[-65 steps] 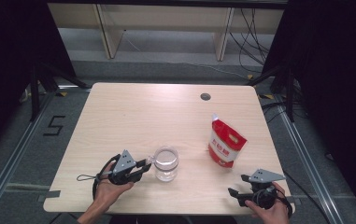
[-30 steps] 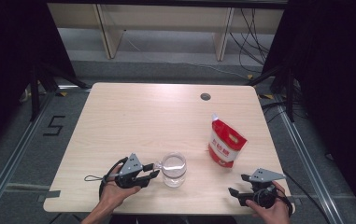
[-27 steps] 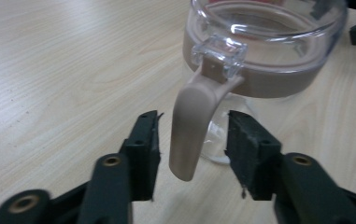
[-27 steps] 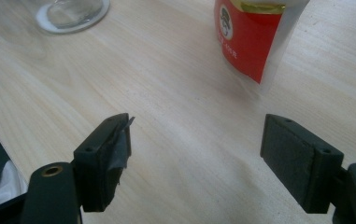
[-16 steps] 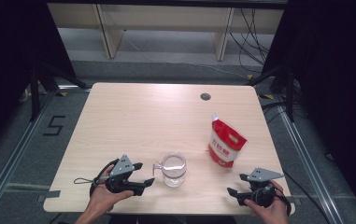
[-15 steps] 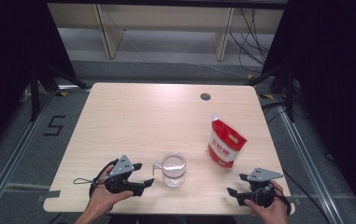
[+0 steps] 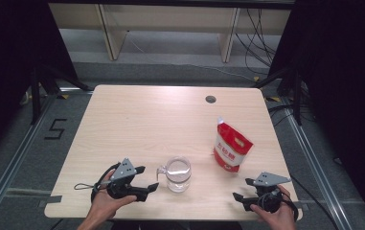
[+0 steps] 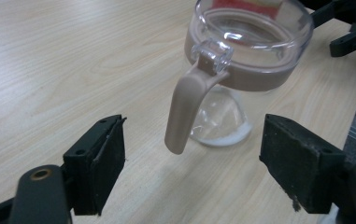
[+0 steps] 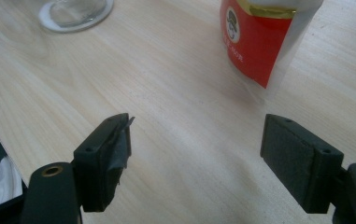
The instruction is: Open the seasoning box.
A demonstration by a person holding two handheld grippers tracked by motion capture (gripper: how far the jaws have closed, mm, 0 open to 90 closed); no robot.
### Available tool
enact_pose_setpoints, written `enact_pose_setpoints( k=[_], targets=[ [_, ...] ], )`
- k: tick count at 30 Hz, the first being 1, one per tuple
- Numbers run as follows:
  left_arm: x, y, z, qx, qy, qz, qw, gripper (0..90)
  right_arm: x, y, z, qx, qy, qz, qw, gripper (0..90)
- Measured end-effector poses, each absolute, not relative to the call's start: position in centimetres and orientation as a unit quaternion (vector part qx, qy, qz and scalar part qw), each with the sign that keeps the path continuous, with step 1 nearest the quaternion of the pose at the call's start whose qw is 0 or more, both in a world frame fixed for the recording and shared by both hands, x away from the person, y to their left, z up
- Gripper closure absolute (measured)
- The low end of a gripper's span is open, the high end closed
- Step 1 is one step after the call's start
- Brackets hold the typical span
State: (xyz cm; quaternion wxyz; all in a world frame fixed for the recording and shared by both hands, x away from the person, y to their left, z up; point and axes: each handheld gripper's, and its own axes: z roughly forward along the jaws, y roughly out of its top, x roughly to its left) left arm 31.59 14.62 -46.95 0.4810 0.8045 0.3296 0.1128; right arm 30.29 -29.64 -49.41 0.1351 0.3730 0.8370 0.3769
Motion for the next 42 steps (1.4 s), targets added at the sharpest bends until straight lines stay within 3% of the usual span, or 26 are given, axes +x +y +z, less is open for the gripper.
enact_pose_setpoints(
  k=[10, 15, 19, 24, 30, 42],
  targets=[
    [31.2, 14.0, -46.0, 0.799, 0.321, 0.103, 0.498, 41.9, 30.0, -28.9, -49.2, 0.361, 0.835, 0.396, 0.123, 27.5],
    [31.5, 14.2, -45.5, 0.778, 0.326, 0.122, 0.523, 55.8, 29.9, -28.3, -48.9, 0.344, 0.834, 0.414, 0.121, 25.9],
    [32.0, 14.4, -44.8, 0.771, 0.325, 0.120, 0.535, 70.6, 29.9, -27.9, -48.5, 0.339, 0.826, 0.430, 0.132, 19.4],
    [32.9, 13.8, -44.3, 0.779, 0.305, 0.138, 0.530, 84.9, 29.8, -27.5, -48.2, 0.329, 0.824, 0.438, 0.145, 23.2],
    [33.1, 12.9, -44.3, 0.778, 0.310, 0.136, 0.529, 89.1, 29.7, -27.3, -48.1, 0.318, 0.831, 0.433, 0.146, 32.2],
    [33.3, 12.2, -44.6, 0.792, 0.290, 0.145, 0.517, 89.2, 30.1, -26.0, -47.7, 0.299, 0.833, 0.441, 0.151, 34.2]
  ],
)
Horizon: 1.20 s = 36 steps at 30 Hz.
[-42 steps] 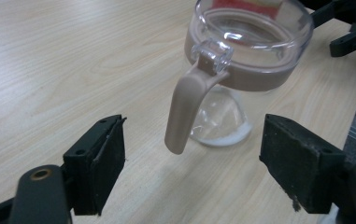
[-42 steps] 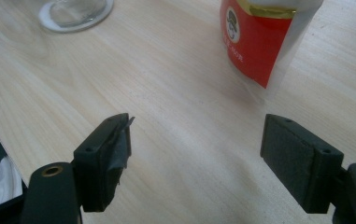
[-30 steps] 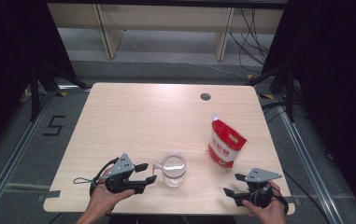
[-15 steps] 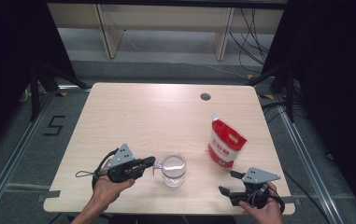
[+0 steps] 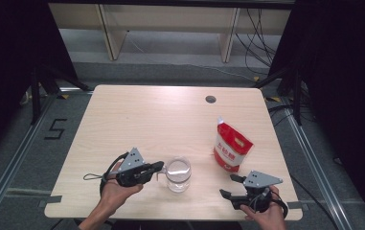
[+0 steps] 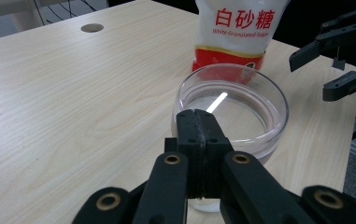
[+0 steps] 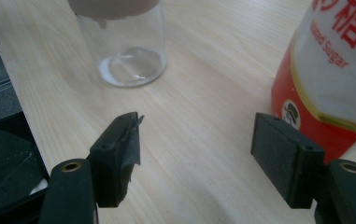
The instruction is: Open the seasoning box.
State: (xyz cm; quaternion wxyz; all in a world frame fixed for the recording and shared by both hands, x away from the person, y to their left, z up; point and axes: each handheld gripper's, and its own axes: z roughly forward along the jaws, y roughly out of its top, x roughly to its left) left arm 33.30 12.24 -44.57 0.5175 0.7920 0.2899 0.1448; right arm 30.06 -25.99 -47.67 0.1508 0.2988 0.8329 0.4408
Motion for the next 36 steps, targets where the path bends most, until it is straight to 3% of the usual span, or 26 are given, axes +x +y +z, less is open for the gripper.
enact_pose_setpoints(
  k=[4, 8, 12, 16, 18, 27, 36],
  targets=[
    [33.2, 12.2, -44.7, 0.789, 0.295, 0.142, 0.520, 89.0, 30.1, -25.1, -47.5, 0.298, 0.826, 0.457, 0.145, 29.7],
    [33.2, 12.2, -44.8, 0.789, 0.292, 0.147, 0.521, 89.0, 30.3, -24.2, -47.2, 0.280, 0.822, 0.477, 0.139, 31.3],
    [33.2, 12.4, -44.8, 0.790, 0.288, 0.150, 0.520, 89.0, 30.5, -23.2, -47.1, 0.274, 0.825, 0.474, 0.142, 43.6],
    [33.2, 12.4, -44.9, 0.789, 0.285, 0.151, 0.523, 88.9, 30.8, -22.2, -47.0, 0.260, 0.827, 0.480, 0.136, 49.1],
    [33.1, 12.4, -45.0, 0.787, 0.287, 0.151, 0.524, 88.9, 30.9, -21.8, -46.5, 0.246, 0.825, 0.487, 0.150, 58.3],
    [32.9, 12.4, -45.1, 0.782, 0.294, 0.150, 0.528, 88.9, 31.2, -19.9, -45.9, 0.216, 0.819, 0.505, 0.166, 75.7],
    [33.0, 12.5, -45.2, 0.781, 0.293, 0.155, 0.530, 89.1, 31.8, -18.4, -45.9, 0.221, 0.825, 0.497, 0.153, 83.0]
  ],
)
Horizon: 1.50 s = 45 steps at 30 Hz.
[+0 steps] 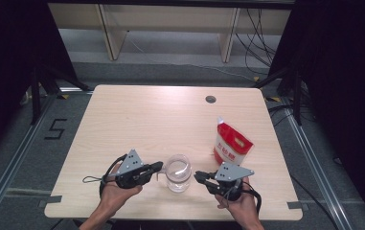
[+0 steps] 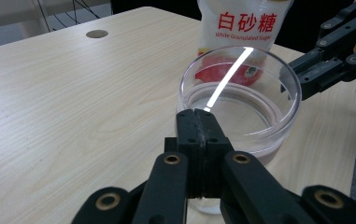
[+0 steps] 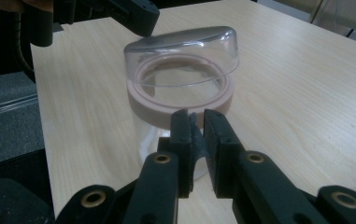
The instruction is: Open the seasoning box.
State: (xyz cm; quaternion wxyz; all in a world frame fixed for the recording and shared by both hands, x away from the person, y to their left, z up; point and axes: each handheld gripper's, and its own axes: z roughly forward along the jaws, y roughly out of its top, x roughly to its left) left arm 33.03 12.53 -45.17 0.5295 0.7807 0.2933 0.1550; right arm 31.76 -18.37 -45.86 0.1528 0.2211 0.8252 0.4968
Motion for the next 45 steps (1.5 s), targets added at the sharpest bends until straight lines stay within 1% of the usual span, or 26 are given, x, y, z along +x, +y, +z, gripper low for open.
enact_pose_setpoints(
  k=[1, 12, 15, 16, 17, 20, 21, 22, 23, 24, 25, 27, 32, 33, 36, 37, 38, 45],
  targets=[
    [33.0, 12.5, -45.2, 0.780, 0.295, 0.154, 0.530, 89.1, 31.9, -18.2, -45.9, 0.214, 0.824, 0.499, 0.159, 83.0],
    [33.0, 12.6, -45.3, 0.777, 0.301, 0.151, 0.532, 89.0, 32.3, -17.1, -45.4, 0.200, 0.830, 0.495, 0.158, 84.0],
    [32.9, 12.6, -45.4, 0.773, 0.301, 0.150, 0.538, 87.6, 32.3, -16.8, -45.3, 0.198, 0.828, 0.500, 0.159, 84.7],
    [33.1, 12.8, -45.5, 0.776, 0.283, 0.152, 0.542, 85.7, 32.3, -16.8, -45.3, 0.200, 0.829, 0.497, 0.160, 84.9],
    [33.0, 12.7, -45.5, 0.772, 0.292, 0.149, 0.545, 79.8, 32.3, -16.6, -45.3, 0.198, 0.828, 0.499, 0.159, 84.9],
    [32.8, 12.9, -45.4, 0.764, 0.304, 0.146, 0.551, 68.2, 32.3, -16.5, -45.2, 0.197, 0.830, 0.497, 0.159, 84.9],
    [32.7, 13.2, -45.2, 0.765, 0.301, 0.150, 0.548, 62.7, 32.3, -16.4, -45.1, 0.192, 0.830, 0.499, 0.159, 84.9],
    [32.6, 13.2, -45.2, 0.760, 0.307, 0.149, 0.553, 55.3, 32.3, -16.4, -45.1, 0.193, 0.828, 0.500, 0.162, 84.9],
    [32.5, 13.3, -45.2, 0.755, 0.308, 0.148, 0.559, 50.6, 32.3, -16.4, -45.0, 0.193, 0.830, 0.499, 0.160, 84.9],
    [32.5, 13.5, -45.2, 0.756, 0.299, 0.150, 0.562, 47.8, 32.3, -16.4, -45.0, 0.192, 0.829, 0.500, 0.160, 84.9],
    [32.2, 13.7, -45.3, 0.756, 0.307, 0.149, 0.559, 43.2, 32.2, -16.4, -44.9, 0.198, 0.828, 0.499, 0.160, 84.8],
    [32.1, 13.9, -45.6, 0.763, 0.301, 0.148, 0.552, 32.9, 32.3, -16.2, -44.9, 0.189, 0.828, 0.502, 0.164, 84.7],
    [31.5, 14.4, -46.9, 0.784, 0.299, 0.154, 0.522, 26.4, 32.0, -15.7, -44.5, 0.195, 0.828, 0.501, 0.159, 83.9],
    [31.5, 14.5, -47.2, 0.786, 0.297, 0.151, 0.520, 25.2, 32.2, -15.6, -44.4, 0.181, 0.827, 0.504, 0.172, 83.8],
    [31.5, 14.9, -47.4, 0.794, 0.287, 0.162, 0.512, 21.5, 32.1, -15.3, -44.1, 0.176, 0.829, 0.503, 0.171, 83.6],
    [31.3, 14.9, -47.5, 0.790, 0.299, 0.157, 0.512, 19.3, 32.0, -15.2, -44.1, 0.175, 0.829, 0.502, 0.170, 83.5],
    [31.3, 14.9, -47.7, 0.792, 0.296, 0.158, 0.510, 17.5, 32.0, -15.2, -43.9, 0.171, 0.830, 0.501, 0.174, 83.4],
    [30.7, 15.1, -48.7, 0.801, 0.304, 0.146, 0.494, 16.2, 31.9, -14.3, -43.5, 0.160, 0.830, 0.503, 0.178, 83.3]
  ],
)
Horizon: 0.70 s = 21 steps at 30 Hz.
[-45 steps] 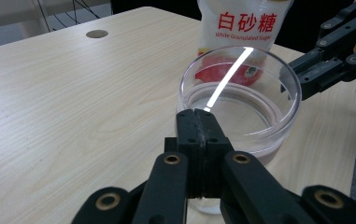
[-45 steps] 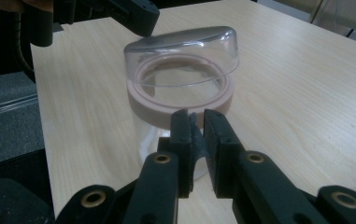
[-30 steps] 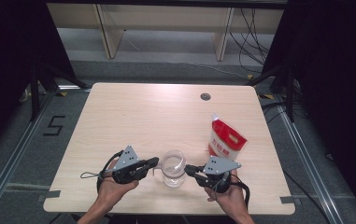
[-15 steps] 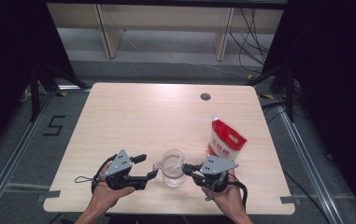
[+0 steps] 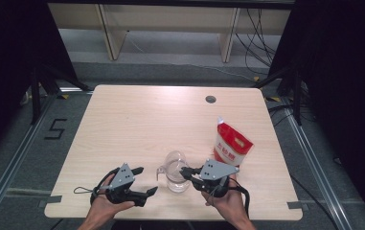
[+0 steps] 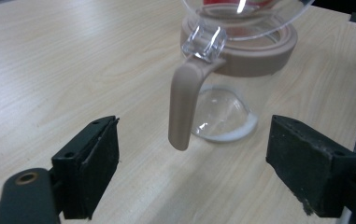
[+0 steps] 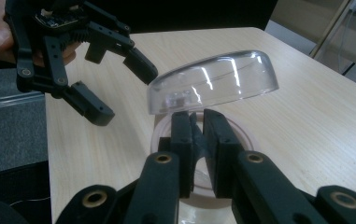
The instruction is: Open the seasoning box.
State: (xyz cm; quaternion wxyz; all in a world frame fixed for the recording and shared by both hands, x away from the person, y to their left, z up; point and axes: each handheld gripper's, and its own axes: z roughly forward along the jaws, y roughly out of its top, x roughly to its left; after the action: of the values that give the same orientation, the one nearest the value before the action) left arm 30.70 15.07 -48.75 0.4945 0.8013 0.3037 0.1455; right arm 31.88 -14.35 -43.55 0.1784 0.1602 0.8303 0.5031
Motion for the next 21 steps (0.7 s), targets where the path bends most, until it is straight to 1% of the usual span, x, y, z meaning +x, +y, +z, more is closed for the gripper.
enact_pose_setpoints(
  k=[6, 7, 12, 13, 14, 21],
  targets=[
    [30.5, 15.4, -49.1, 0.797, 0.319, 0.144, 0.493, 15.9, 31.8, -13.7, -43.2, 0.160, 0.829, 0.507, 0.175, 83.1],
    [30.6, 15.6, -49.1, 0.799, 0.315, 0.149, 0.490, 15.9, 31.9, -13.5, -43.1, 0.154, 0.827, 0.509, 0.181, 83.1],
    [30.8, 16.1, -49.4, 0.796, 0.332, 0.155, 0.482, 15.9, 31.9, -12.7, -42.7, 0.147, 0.830, 0.510, 0.174, 82.9],
    [31.0, 16.2, -49.4, 0.799, 0.324, 0.159, 0.480, 15.9, 31.9, -12.6, -42.7, 0.143, 0.830, 0.510, 0.174, 82.8],
    [31.0, 16.2, -49.4, 0.794, 0.337, 0.156, 0.482, 15.9, 31.9, -12.4, -42.6, 0.148, 0.830, 0.510, 0.174, 82.9],
    [31.0, 16.2, -49.3, 0.793, 0.332, 0.156, 0.486, 15.9, 31.9, -11.4, -42.5, 0.133, 0.833, 0.510, 0.170, 82.7]
  ],
)
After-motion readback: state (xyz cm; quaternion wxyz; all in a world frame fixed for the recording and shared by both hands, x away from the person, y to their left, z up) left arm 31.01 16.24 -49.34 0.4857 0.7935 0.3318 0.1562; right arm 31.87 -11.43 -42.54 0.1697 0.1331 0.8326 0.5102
